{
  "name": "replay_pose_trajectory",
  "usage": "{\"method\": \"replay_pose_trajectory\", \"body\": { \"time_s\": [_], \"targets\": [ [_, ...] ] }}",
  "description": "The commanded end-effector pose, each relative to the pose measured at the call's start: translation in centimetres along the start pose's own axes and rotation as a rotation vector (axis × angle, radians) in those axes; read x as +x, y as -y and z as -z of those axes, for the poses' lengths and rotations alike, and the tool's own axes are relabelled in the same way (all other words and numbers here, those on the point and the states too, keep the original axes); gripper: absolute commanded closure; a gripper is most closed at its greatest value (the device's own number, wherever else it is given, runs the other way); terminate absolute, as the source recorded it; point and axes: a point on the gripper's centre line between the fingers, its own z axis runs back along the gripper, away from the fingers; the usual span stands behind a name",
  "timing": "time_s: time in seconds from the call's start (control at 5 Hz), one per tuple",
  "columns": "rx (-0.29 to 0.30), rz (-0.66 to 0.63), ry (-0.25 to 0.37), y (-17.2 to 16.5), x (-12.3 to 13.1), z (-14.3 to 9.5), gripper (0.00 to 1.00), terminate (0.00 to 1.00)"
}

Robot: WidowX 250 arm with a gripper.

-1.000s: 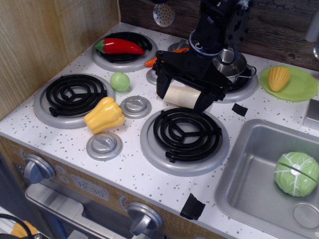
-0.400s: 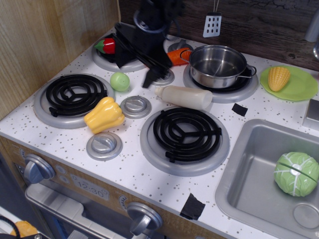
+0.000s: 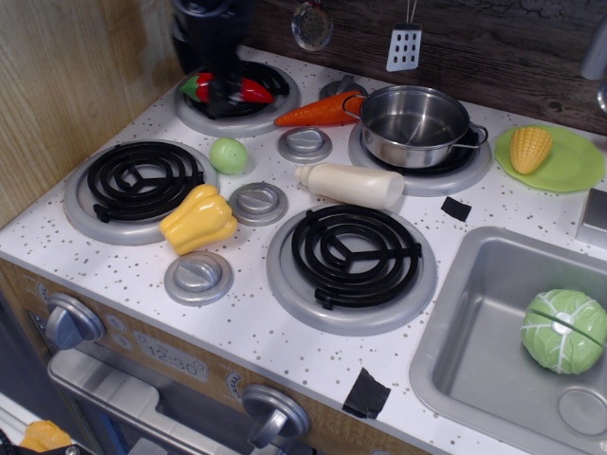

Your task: Put pepper in pan

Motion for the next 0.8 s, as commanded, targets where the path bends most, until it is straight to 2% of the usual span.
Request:
{"method": "replay_pose_trajectory", "body": {
  "time_s": [0.0,0.4,0.6],
  "targets": [
    [0.053,0.148,0.104,-3.5,1.3,0.4,0.00,0.00],
    [-0.003,0.169,0.169,-4.0,1.3,2.7,0.00,0.00],
    [-0.060,0.143,0.193,-3.6,1.2,4.1,0.00,0.00]
  ]
}}
